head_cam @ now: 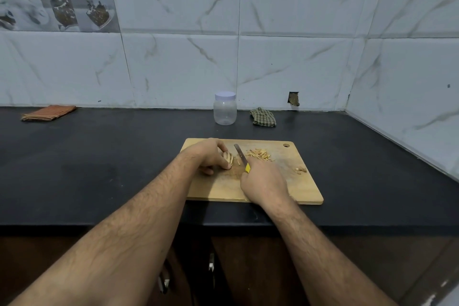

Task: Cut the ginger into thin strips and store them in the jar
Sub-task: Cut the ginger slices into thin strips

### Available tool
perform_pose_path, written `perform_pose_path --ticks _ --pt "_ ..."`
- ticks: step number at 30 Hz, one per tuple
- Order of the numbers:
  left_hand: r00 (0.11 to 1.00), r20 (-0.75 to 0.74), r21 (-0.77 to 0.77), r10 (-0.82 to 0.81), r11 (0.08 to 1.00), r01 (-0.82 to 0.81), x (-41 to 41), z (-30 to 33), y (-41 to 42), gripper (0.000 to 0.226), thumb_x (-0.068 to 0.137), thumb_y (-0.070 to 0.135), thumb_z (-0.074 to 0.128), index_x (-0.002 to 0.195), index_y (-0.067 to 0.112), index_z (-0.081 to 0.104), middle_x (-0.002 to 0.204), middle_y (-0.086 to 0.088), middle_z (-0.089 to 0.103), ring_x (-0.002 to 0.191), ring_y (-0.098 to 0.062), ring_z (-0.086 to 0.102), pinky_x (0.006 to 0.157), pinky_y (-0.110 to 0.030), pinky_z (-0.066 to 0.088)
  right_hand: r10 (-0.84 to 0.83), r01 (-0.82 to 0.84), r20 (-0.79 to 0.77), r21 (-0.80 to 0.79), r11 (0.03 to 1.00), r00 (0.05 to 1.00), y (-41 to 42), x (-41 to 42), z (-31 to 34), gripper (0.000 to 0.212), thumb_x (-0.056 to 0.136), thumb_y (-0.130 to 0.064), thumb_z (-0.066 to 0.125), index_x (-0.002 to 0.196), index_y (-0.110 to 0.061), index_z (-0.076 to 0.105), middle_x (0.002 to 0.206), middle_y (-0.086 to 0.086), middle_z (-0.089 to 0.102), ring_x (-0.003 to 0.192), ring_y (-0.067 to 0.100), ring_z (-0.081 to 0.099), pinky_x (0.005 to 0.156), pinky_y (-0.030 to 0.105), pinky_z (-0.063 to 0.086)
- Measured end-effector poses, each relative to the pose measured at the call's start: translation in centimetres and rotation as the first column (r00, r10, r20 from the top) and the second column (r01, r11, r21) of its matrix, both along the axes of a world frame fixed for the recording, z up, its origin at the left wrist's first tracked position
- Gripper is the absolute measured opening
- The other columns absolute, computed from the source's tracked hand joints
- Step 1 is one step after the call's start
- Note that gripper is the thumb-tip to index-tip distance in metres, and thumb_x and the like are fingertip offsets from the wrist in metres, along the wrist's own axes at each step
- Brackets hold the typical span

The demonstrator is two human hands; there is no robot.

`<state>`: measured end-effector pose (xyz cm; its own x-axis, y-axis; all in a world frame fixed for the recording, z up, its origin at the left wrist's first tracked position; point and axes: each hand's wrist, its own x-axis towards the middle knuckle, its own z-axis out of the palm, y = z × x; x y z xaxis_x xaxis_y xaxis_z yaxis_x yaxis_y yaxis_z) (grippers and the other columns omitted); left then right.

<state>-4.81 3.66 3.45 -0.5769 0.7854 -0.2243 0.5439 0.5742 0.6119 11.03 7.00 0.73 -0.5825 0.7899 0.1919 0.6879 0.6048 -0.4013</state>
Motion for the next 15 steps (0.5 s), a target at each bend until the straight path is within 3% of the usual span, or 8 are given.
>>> perform_pose_path --ticks 3,9,15 --pt "1.000 -0.006 0.050 0.006 0.999 -0.006 0.5 -0.4 -0.3 0.050 0.079 0.022 0.081 0.120 0.025 0.052 0.095 -0.002 0.055 0.076 -0.015 0.055 0.057 -0.026 0.054 -0.002 0.002 0.006 -0.015 1.000 1.000 -0.1 0.1 0.1 0.046 0.093 -0.019 0.050 0.138 -0.026 0.052 0.118 0.000 0.067 0.107 0.023 0.061 0.081 0.033 0.049" --pt "0.973 -0.228 0.093 0.017 0.996 0.004 1.3 -0.3 -1.5 0.060 0.076 0.033 0.082 0.128 0.022 0.054 0.123 -0.001 0.059 0.101 -0.017 0.054 0.088 -0.031 0.048 0.066 -0.061 0.052 -0.093 0.994 0.996 -0.3 0.5 1.2 0.047 0.096 -0.017 0.040 0.142 -0.023 0.046 0.130 0.005 0.061 0.116 0.027 0.056 0.090 0.037 0.046" --pt "0.981 -0.186 0.038 -0.049 0.998 0.057 3.0 -0.5 -1.4 0.064 0.074 0.032 0.084 0.130 0.019 0.055 0.126 -0.003 0.059 0.098 -0.018 0.053 0.085 -0.029 0.047 0.111 -0.109 0.008 -0.110 0.988 0.994 -1.3 1.7 1.1 0.043 0.093 -0.018 0.043 0.132 -0.029 0.058 0.125 0.001 0.065 0.112 0.025 0.058 0.092 0.036 0.050"
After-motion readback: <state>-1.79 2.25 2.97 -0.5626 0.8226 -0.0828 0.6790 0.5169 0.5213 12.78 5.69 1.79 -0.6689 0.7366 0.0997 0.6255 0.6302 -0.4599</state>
